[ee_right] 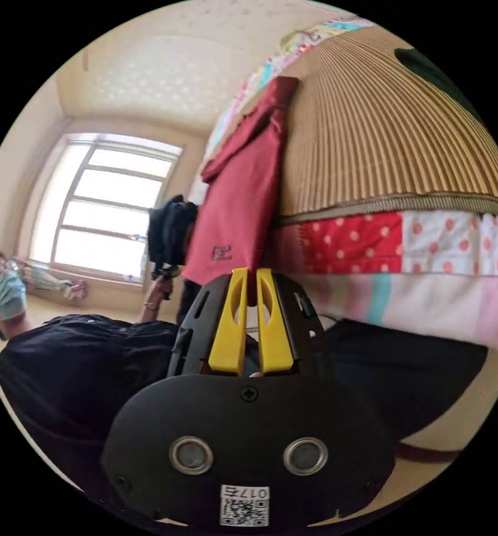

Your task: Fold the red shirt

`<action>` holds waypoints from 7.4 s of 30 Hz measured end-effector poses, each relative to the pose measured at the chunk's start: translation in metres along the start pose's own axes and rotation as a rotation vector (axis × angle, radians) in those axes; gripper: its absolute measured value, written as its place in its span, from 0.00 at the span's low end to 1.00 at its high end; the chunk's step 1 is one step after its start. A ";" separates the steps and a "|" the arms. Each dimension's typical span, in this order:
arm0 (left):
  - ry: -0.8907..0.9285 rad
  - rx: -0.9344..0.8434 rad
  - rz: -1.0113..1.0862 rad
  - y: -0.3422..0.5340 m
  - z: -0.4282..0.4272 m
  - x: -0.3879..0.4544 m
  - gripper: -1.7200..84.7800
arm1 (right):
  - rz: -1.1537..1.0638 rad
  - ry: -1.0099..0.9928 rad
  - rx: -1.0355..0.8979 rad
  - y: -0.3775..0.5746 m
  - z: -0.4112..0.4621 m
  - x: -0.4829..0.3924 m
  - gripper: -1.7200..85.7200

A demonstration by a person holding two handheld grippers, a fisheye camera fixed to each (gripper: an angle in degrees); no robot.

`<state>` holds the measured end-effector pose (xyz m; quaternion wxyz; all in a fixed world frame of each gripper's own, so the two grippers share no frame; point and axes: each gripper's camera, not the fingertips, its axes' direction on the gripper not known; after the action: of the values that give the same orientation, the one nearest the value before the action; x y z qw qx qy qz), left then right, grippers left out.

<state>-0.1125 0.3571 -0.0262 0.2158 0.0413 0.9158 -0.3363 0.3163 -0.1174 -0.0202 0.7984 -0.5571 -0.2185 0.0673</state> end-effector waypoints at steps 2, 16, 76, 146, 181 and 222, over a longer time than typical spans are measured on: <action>-0.016 -0.052 -0.010 0.000 0.027 0.004 0.06 | 0.024 0.063 -0.064 -0.009 0.015 -0.014 0.05; -0.340 -0.151 0.085 0.013 0.083 0.052 0.18 | 0.028 0.067 -0.045 -0.025 -0.005 -0.087 0.05; 0.694 0.632 0.119 -0.115 -0.129 0.016 0.09 | 0.329 -0.631 0.753 -0.180 -0.124 0.031 0.08; 0.318 0.509 -0.077 0.021 0.025 -0.296 0.14 | -0.239 0.634 0.282 0.046 0.256 0.133 0.03; 0.039 -0.295 0.834 0.041 0.440 -0.146 0.17 | 0.209 -0.111 0.418 0.113 -0.017 0.154 0.13; -0.216 0.061 0.403 -0.020 0.280 -0.263 0.03 | -0.114 0.546 0.285 -0.039 0.187 -0.181 0.08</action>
<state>0.2236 0.1825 -0.0940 0.3740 0.1934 0.8501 -0.3163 0.0693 -0.0346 0.0194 0.9001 -0.4239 -0.0153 -0.0999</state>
